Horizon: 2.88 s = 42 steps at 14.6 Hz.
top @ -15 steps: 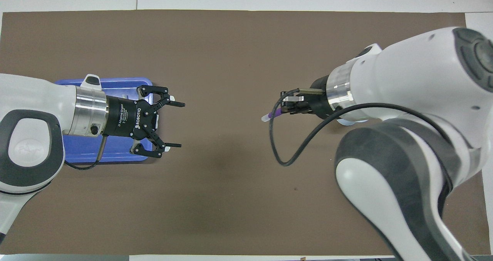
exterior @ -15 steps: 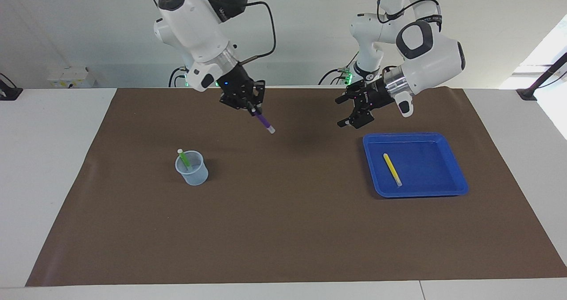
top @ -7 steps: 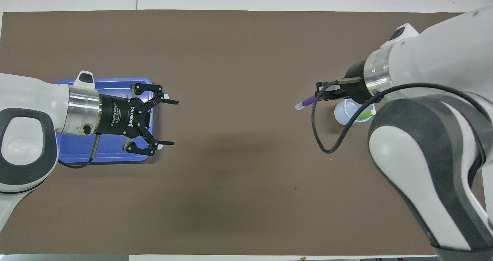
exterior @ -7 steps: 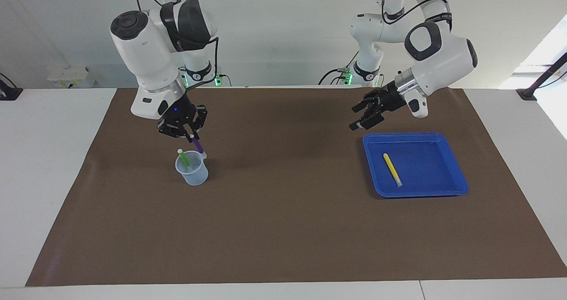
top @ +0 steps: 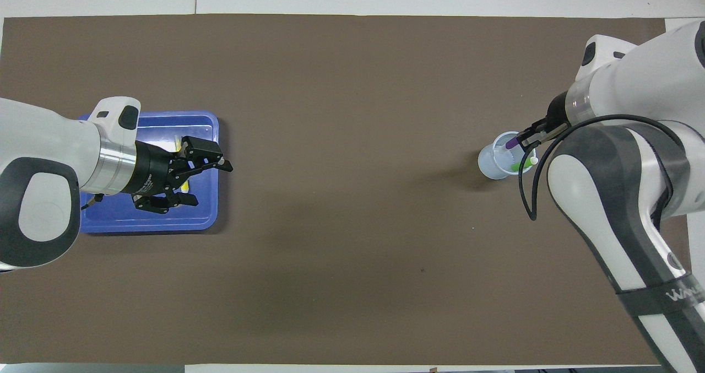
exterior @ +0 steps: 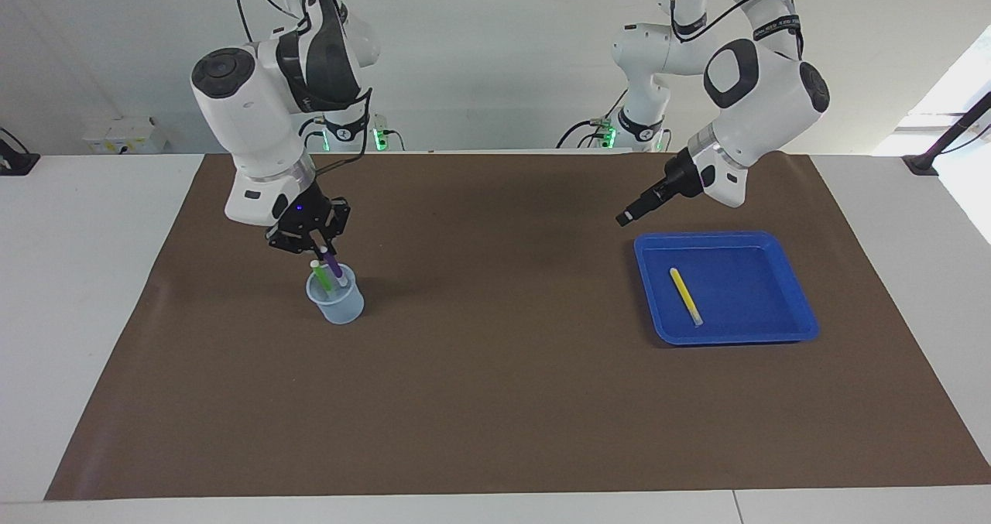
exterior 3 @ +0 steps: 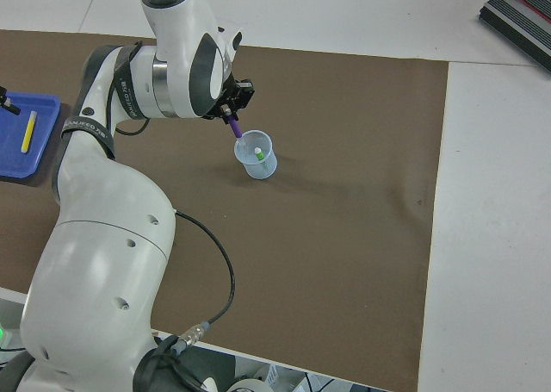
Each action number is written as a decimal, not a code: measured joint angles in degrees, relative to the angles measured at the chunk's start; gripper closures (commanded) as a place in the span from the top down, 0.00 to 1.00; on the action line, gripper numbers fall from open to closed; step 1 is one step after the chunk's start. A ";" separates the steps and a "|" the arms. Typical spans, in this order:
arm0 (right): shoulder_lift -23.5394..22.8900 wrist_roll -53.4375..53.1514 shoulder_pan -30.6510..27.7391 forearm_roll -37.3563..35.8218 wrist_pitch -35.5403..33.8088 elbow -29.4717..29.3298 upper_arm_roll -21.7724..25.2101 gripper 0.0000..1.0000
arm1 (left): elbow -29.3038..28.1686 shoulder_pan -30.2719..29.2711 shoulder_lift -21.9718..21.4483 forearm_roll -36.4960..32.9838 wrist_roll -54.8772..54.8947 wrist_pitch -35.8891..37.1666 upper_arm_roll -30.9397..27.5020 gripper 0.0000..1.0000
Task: Transfer and insert pens with both arms
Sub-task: 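Grasp the yellow pen in the tray with the left gripper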
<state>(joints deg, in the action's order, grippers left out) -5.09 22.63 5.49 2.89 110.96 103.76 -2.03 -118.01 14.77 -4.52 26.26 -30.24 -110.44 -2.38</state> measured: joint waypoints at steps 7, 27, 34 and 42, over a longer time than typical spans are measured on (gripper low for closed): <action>0.37 2.91 -0.54 -0.30 6.57 5.72 0.01 0.00 | 0.46 0.04 2.68 -16.82 16.23 -1.49 0.14 1.00; 2.03 3.04 -1.20 -0.39 16.52 16.80 -0.42 0.00 | -0.40 -4.80 19.27 -22.88 25.73 -22.90 -0.37 0.76; 2.44 3.06 -1.17 -0.40 17.59 17.61 -0.49 0.49 | -0.15 -4.82 20.23 -22.88 25.72 -24.01 -0.39 0.06; 2.47 3.09 -1.17 -0.40 17.24 17.29 -0.51 0.80 | 0.87 -5.44 20.28 -22.88 25.72 -23.14 -0.39 0.00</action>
<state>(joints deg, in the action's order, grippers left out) -2.62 25.72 4.32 2.49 128.20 121.05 -2.54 -117.14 9.34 15.76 3.38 -4.52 -133.58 -2.77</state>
